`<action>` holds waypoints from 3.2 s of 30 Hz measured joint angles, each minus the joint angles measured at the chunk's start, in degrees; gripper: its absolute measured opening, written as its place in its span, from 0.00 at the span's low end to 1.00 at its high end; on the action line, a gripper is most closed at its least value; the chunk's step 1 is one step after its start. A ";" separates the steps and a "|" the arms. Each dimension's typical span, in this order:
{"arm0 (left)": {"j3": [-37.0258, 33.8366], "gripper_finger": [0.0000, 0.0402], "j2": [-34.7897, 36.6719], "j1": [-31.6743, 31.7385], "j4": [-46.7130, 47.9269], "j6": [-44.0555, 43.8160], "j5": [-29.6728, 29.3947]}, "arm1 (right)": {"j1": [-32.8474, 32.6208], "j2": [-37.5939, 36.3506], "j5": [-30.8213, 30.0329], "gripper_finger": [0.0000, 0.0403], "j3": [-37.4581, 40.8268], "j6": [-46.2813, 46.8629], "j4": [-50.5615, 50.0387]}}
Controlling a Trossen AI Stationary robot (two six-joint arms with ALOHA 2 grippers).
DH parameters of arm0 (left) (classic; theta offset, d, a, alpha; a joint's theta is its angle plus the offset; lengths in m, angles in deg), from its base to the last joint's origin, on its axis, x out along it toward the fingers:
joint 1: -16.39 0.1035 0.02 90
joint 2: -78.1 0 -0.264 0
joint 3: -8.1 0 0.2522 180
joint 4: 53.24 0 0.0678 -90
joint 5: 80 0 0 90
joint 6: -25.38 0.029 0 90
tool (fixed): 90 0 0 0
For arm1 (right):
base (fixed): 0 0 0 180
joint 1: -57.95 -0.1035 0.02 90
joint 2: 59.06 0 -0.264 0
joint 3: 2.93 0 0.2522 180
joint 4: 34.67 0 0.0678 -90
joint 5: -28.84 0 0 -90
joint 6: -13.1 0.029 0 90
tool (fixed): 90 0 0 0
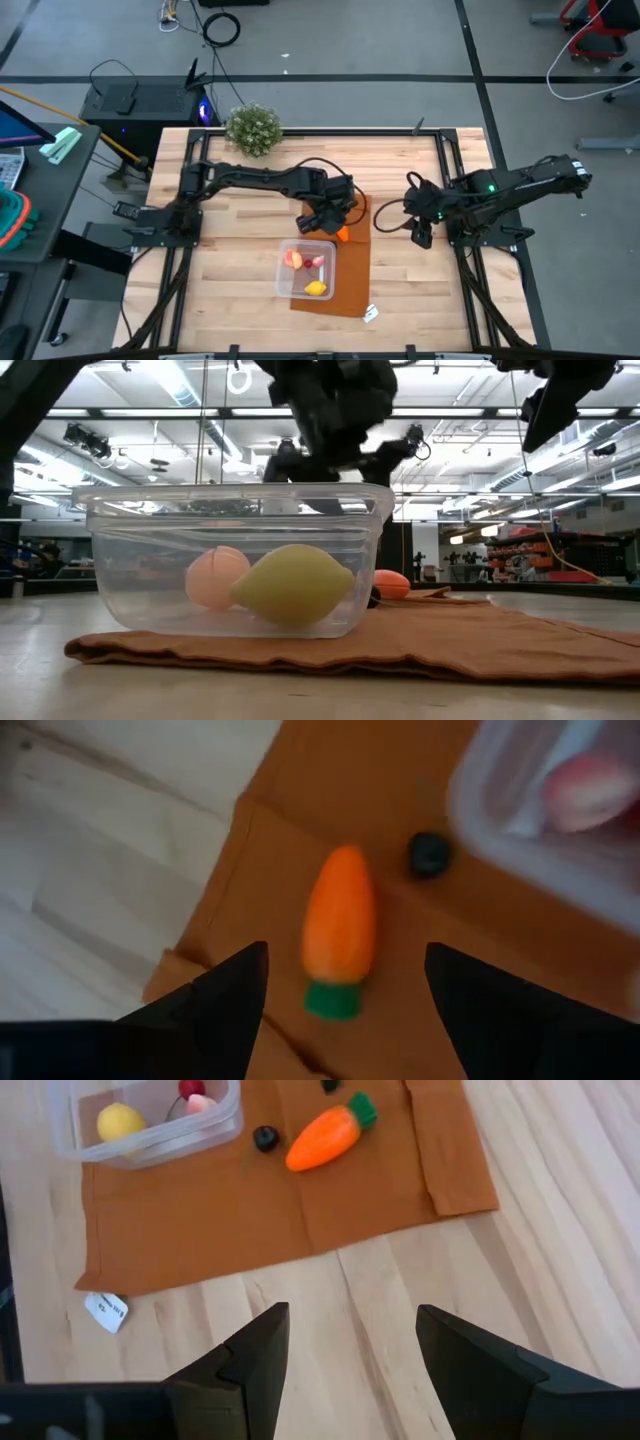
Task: Pick and placing Produce into tupperware
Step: Put the orange carrot into the transparent bin
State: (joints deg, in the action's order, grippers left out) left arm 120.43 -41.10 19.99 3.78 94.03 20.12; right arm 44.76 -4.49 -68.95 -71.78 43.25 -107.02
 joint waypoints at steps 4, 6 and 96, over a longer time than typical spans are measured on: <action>0.00 0.69 -2.57 0.11 -1.99 3.21 -4.45 | -1.38 -0.60 -1.49 0.47 0.00 1.17 -0.09; 0.00 0.69 -3.06 0.11 -3.20 6.20 -6.13 | -1.57 -0.68 -2.20 0.47 0.00 1.19 0.02; 3.17 0.49 -9.68 -1.20 -4.51 4.09 -11.01 | -1.62 -0.64 -2.95 0.47 0.00 0.27 1.88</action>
State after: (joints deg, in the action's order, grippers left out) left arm 123.60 -50.78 18.78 -0.73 98.12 9.10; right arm 43.14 -5.13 -71.90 -71.78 43.52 -105.14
